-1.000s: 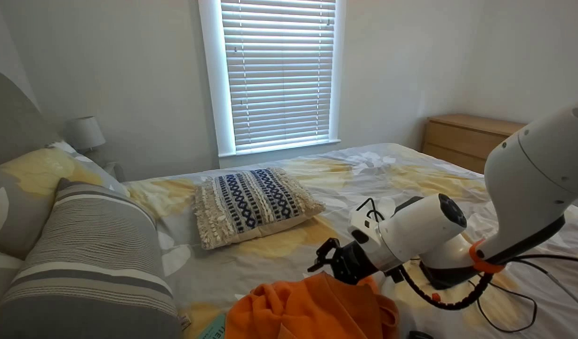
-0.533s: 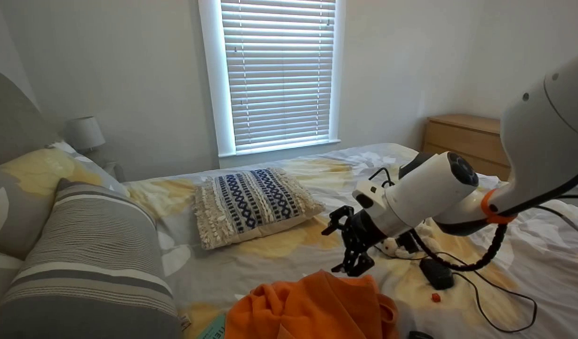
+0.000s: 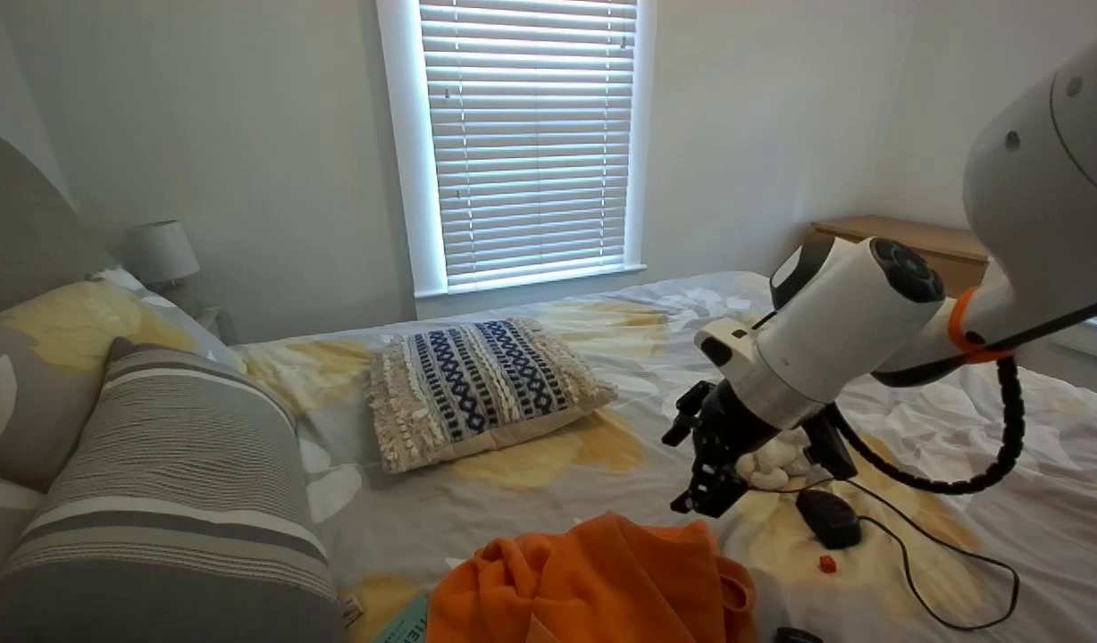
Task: Fold the orange towel on the bed once
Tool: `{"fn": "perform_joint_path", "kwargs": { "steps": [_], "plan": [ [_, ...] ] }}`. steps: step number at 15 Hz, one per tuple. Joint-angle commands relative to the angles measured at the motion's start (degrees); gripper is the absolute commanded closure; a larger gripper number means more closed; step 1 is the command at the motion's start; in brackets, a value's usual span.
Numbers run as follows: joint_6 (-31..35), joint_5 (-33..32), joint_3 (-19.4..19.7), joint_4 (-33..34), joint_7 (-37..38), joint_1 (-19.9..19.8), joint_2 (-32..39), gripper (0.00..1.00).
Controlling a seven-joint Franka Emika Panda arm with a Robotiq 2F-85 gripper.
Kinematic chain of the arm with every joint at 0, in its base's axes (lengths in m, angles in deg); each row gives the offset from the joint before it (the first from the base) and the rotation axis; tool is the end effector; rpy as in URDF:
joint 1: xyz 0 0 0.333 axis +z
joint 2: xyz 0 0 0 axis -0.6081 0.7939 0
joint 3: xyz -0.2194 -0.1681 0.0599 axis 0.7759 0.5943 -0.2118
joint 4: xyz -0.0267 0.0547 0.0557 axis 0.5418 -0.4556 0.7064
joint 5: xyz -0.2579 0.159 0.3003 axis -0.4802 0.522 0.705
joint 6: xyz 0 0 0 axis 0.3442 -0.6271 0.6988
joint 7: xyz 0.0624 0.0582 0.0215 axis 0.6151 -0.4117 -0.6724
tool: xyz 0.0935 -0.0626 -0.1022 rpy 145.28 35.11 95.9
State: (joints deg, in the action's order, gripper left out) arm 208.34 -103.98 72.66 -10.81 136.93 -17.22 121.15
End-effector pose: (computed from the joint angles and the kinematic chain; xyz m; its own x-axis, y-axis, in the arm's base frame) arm 0.6230 0.0986 0.1582 0.2112 0.8860 0.4129 0.8836 -0.3537 0.3070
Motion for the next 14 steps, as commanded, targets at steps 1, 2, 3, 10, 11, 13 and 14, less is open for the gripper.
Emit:
{"fn": "perform_joint_path", "kwargs": {
  "steps": [1, 2, 3, 10, 11, 13, 14],
  "plan": [
    [9.37, -3.16, 8.85, -0.56, 15.23, 7.02, -1.56, 0.0],
    [12.62, -3.78, 9.37, 0.68, 19.19, 7.35, -1.47, 0.0],
    [15.54, -3.6, 9.7, 1.39, 22.14, 7.49, -1.45, 0.0],
    [21.83, -8.31, -4.52, 3.54, 41.18, -1.28, -0.6, 0.0],
    [21.8, -8.4, -5.33, 3.44, 43.52, -1.94, 0.15, 0.0],
    [19.63, -8.59, -6.44, 2.92, 45.8, -3.06, 0.87, 0.0],
    [18.83, -8.91, -7.66, 2.21, 43.22, -3.36, -1.01, 0.0]
  ]
}}
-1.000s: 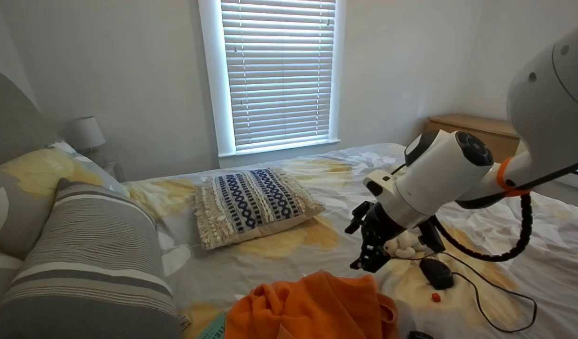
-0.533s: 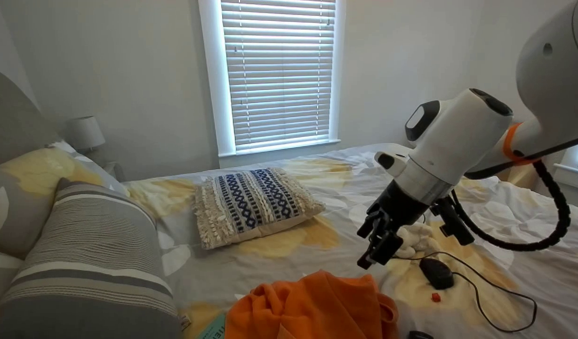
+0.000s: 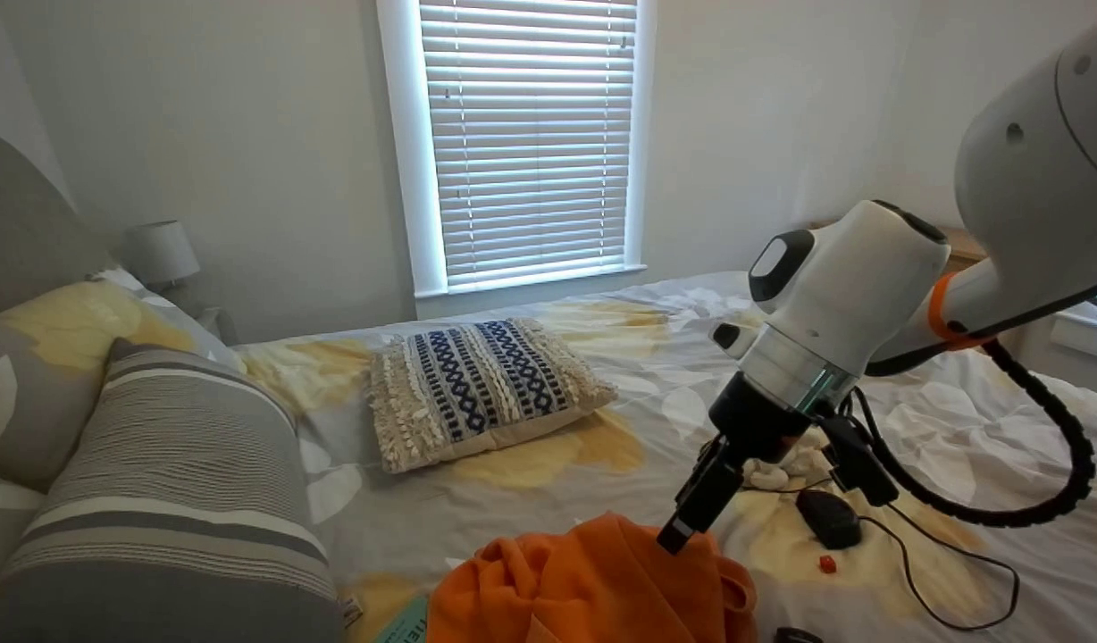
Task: Fold the orange towel on the bed once
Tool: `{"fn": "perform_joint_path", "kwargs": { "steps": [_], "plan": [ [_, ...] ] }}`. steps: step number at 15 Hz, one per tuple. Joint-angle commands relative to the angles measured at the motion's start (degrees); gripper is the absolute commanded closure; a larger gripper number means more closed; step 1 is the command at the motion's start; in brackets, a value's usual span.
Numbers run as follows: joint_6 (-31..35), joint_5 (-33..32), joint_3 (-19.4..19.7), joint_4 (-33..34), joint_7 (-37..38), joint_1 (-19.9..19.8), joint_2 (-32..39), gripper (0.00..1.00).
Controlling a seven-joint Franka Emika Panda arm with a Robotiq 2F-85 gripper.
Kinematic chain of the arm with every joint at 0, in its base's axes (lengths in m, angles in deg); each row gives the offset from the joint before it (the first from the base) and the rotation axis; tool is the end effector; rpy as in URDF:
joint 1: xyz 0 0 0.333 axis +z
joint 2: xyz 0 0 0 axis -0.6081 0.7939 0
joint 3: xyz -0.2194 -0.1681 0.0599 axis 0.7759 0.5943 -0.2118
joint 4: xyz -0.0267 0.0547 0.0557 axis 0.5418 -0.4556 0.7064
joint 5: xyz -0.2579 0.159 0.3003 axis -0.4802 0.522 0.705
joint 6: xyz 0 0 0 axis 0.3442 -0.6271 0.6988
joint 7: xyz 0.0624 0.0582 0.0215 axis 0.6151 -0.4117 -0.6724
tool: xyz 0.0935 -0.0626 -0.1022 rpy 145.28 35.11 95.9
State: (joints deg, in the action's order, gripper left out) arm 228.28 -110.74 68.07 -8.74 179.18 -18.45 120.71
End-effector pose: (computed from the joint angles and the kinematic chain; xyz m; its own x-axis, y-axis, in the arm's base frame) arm 0.5657 0.1361 0.1880 0.7198 0.5679 0.3992 0.6882 -0.6589 -0.3035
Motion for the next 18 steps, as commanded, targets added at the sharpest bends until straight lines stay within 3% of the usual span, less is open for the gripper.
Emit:
{"fn": "perform_joint_path", "kwargs": {
  "steps": [1, 6, 11, 15, 16, 17, 18],
  "plan": [
    [-1.06, -2.04, -3.32, 0.12, 1.51, -2.56, 0.07, 0.0],
    [-1.43, -2.42, -3.15, 0.51, 2.41, -3.09, 1.24, 0.0],
    [-3.38, -7.27, -2.22, 1.81, 1.25, -3.81, 3.98, 0.0],
    [-4.66, -5.45, -4.01, 2.82, -1.74, -5.95, 6.0, 0.0],
    [-4.85, -5.03, -4.37, 3.12, -2.21, -6.22, 6.39, 0.09],
    [-5.07, -4.29, -4.91, 3.3, -2.63, -6.64, 6.7, 0.26],
    [-5.06, -4.03, -5.15, 3.43, -2.61, -6.78, 6.96, 0.32]
  ]
}}
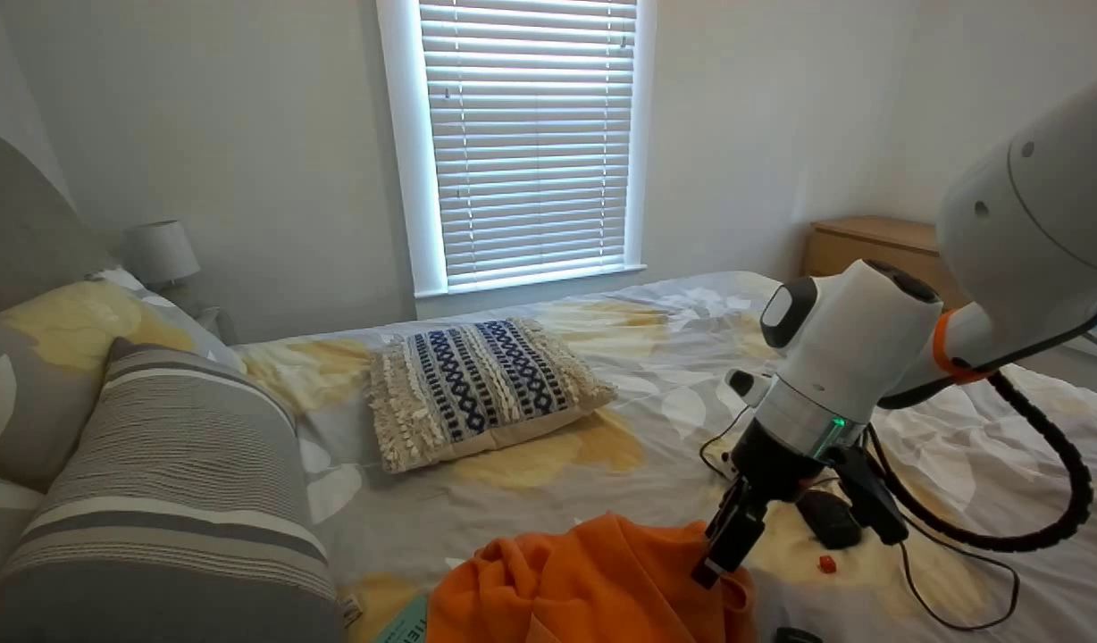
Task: Fold the orange towel on the bed once
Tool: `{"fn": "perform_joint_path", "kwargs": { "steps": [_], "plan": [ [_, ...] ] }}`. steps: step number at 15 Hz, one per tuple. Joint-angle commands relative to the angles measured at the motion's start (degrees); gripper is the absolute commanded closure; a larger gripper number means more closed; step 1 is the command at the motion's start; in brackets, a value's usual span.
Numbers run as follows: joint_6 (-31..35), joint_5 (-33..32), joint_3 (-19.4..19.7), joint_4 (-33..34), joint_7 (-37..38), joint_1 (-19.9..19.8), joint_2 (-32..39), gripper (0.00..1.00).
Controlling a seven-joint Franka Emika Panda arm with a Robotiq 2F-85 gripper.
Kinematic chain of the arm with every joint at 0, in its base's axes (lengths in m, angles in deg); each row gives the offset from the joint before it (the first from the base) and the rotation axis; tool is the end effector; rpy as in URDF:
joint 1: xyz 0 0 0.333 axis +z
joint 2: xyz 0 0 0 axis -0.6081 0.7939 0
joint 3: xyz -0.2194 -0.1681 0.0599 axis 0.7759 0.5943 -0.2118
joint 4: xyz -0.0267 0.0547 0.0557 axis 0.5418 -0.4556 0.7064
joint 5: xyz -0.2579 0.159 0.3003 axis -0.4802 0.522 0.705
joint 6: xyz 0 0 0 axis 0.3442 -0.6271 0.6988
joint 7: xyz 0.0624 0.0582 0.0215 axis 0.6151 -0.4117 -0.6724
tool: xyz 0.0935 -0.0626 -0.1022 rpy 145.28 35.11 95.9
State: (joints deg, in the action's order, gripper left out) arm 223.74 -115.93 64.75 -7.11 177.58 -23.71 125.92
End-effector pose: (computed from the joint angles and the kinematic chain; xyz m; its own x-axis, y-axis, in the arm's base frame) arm 0.5663 0.0975 0.1275 0.7222 0.6043 0.3365 0.6869 -0.6838 -0.2462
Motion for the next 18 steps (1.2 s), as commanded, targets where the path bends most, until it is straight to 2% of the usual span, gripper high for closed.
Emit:
{"fn": "perform_joint_path", "kwargs": {
  "steps": [1, 4, 7, 9, 13, 15, 18],
  "plan": [
    [-0.24, 1.29, -2.07, 2.17, -0.99, -1.62, 2.15, 0.42],
    [0.47, 2.2, -2.41, 1.57, 1.06, -1.23, 2.19, 0.65],
    [1.99, 3.8, -2.21, -0.27, 8.5, 0.28, 0.65, 0.89],
    [4.61, 5.76, -3.38, 0.01, 13.31, 0.11, 0.02, 1.0],
    [8.76, 10.86, -6.23, 1.77, 21.36, -1.31, -0.92, 0.98],
    [8.81, 15.35, -8.83, 2.68, 21.56, -3.25, -0.72, 0.98],
    [5.18, 23.83, -12.35, 2.6, 19.42, -5.45, -0.06, 0.98]
  ]
}}
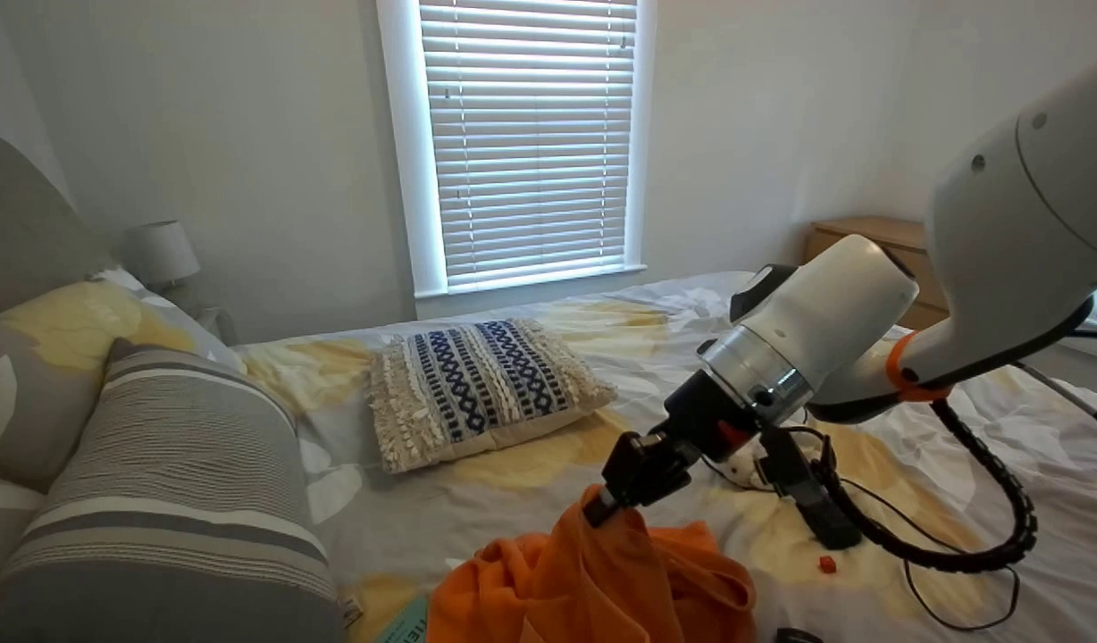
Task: Fold the orange towel on the bed once
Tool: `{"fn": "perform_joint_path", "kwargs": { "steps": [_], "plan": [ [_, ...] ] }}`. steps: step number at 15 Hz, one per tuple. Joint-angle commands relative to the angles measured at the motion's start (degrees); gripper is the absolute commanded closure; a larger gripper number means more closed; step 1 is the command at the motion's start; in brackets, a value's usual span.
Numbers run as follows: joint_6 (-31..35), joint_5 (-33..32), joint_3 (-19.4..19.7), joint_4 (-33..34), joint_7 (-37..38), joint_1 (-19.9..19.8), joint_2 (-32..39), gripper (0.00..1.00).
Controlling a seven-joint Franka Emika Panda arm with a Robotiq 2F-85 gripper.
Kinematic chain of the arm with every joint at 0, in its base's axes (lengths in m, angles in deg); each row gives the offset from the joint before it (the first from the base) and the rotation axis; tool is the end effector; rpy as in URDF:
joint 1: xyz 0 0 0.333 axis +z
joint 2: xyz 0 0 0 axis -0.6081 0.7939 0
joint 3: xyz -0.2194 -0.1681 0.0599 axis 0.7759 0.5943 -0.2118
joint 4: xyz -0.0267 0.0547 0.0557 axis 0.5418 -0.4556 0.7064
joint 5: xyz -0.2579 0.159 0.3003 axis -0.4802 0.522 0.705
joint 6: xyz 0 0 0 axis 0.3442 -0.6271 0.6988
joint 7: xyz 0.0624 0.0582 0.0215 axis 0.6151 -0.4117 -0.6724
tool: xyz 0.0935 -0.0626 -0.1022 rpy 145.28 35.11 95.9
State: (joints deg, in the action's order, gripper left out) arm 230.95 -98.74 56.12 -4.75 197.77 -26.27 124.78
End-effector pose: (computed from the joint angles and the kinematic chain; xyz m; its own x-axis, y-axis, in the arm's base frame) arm 0.5784 0.1900 0.1956 0.9368 0.1629 0.3098 0.3367 -0.6613 -0.6704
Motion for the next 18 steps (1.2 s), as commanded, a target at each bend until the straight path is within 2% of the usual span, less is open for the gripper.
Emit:
{"fn": "perform_joint_path", "kwargs": {
  "steps": [1, 2, 4, 8, 9, 12, 16, 18],
  "plan": [
    [-4.43, 9.51, -4.82, -0.35, -3.84, -3.67, 1.25, 0.98],
    [-2.26, 4.82, -2.61, -0.15, -1.07, -1.86, 0.13, 0.93],
    [-3.77, 7.62, -3.75, -0.15, -2.55, -2.62, 0.66, 0.93],
    [-3.9, 8.35, -4.04, -0.17, -2.94, -3.02, 0.93, 0.93],
    [-5.33, 8.77, -3.88, 1.03, -3.01, -2.78, 2.01, 0.98],
    [-11.07, 10.44, -3.87, 3.78, -2.45, -1.91, 4.81, 0.98],
    [-21.9, 14.56, -3.92, 4.42, -0.04, -0.82, 7.32, 0.98],
    [-23.24, 15.02, -4.36, 5.14, 3.3, 0.09, 9.17, 0.98]
  ]
}}
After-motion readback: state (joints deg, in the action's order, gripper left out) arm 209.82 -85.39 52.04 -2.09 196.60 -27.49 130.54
